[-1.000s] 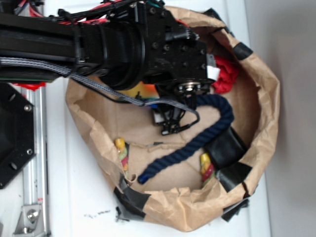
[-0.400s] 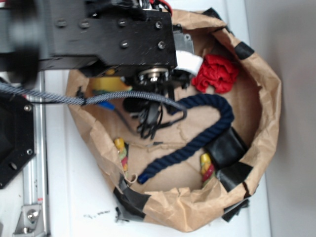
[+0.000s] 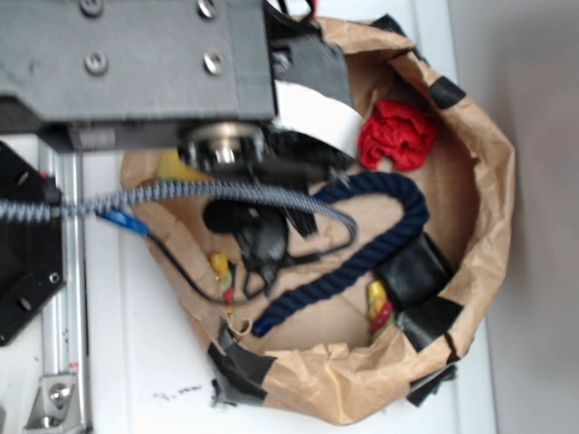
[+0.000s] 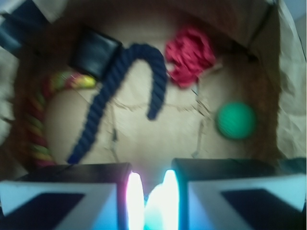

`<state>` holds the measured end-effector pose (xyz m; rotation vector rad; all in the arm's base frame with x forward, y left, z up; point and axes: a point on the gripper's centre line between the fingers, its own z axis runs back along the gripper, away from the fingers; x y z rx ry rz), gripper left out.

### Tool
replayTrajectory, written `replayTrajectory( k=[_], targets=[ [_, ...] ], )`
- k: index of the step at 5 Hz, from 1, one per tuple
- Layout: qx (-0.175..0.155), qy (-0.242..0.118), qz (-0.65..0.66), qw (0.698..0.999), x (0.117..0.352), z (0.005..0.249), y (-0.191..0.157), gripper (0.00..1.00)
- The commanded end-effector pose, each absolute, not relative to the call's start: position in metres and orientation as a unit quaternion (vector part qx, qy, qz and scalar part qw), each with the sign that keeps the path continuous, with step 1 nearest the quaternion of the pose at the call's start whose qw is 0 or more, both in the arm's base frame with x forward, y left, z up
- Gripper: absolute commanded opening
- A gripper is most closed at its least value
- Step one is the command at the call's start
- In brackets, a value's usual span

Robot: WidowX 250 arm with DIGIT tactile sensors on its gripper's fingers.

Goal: Grab the green sponge.

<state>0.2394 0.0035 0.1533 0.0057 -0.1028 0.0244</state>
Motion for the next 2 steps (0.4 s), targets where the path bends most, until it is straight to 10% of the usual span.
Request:
replayTrajectory(
  k=[1,2],
  targets=[
    [-0.048,-0.085,0.037,0.995,0.2352,0.1911,-0.0184,0.0],
    [-0.029,-0.078,0.049,0.995,0.2341,0.1846,-0.0249,0.0]
  ],
)
